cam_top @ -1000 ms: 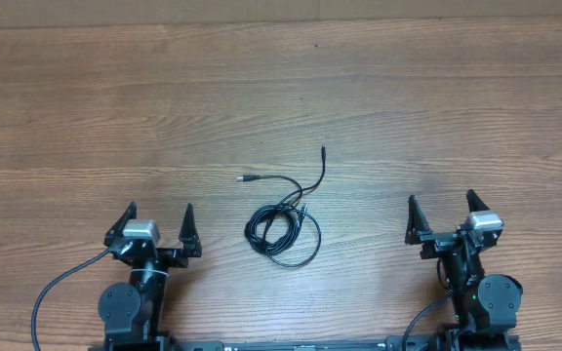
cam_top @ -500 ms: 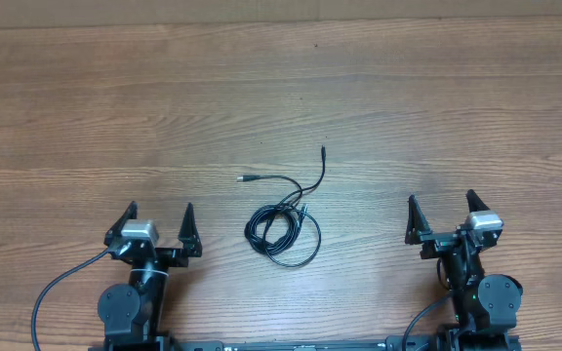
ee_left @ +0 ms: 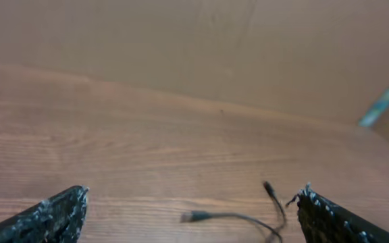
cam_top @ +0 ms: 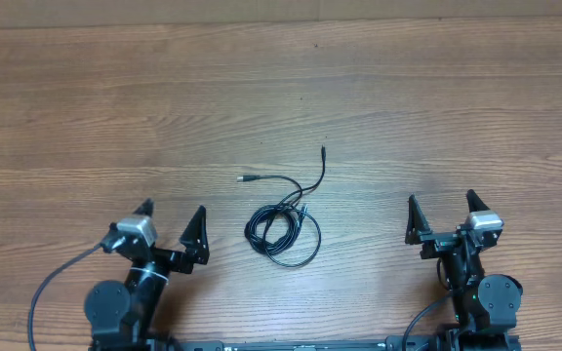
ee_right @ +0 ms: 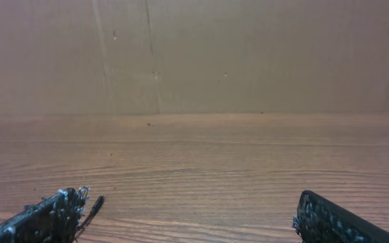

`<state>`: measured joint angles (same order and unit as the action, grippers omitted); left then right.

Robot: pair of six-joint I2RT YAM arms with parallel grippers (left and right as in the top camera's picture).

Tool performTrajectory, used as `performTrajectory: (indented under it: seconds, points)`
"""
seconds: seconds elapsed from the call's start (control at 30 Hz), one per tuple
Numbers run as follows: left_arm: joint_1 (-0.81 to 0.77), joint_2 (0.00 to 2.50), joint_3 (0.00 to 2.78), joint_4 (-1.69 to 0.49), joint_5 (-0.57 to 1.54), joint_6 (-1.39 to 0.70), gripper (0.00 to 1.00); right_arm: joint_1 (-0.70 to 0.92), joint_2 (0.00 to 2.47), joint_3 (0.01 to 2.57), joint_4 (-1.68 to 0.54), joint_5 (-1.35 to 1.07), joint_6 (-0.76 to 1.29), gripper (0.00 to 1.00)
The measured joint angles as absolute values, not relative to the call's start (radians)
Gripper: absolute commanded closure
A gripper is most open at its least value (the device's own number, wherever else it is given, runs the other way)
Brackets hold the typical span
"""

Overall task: Untangle cables
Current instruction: 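Move the left gripper forward over the tangled black cable bundle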

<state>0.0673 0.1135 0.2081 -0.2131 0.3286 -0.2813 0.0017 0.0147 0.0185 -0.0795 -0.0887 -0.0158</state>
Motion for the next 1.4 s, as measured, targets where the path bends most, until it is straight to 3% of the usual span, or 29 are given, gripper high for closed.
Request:
performTrajectory:
  seconds: [0.5, 0.93, 1.17, 1.4]
  points:
    - [0.067, 0.665, 0.775, -0.583, 0.470, -0.155, 0.01, 0.002, 0.015, 0.019, -0.080, -0.089, -0.019, 0.00]
    - [0.067, 0.884, 0.822, -0.559, 0.749, -0.220, 0.00, 0.002, 0.015, 0.019, -0.080, -0.089, -0.019, 0.00]
    - [0.042, 0.948, 0.826, -0.614, 0.637, -0.364, 0.15, 0.002, 0.015, 0.019, -0.080, -0.089, -0.019, 0.00]
    - [-0.146, 1.014, 0.930, -0.803, 0.319, -0.404, 0.21, 0.001, 0.015, 0.019, -0.080, -0.089, -0.019, 0.00]
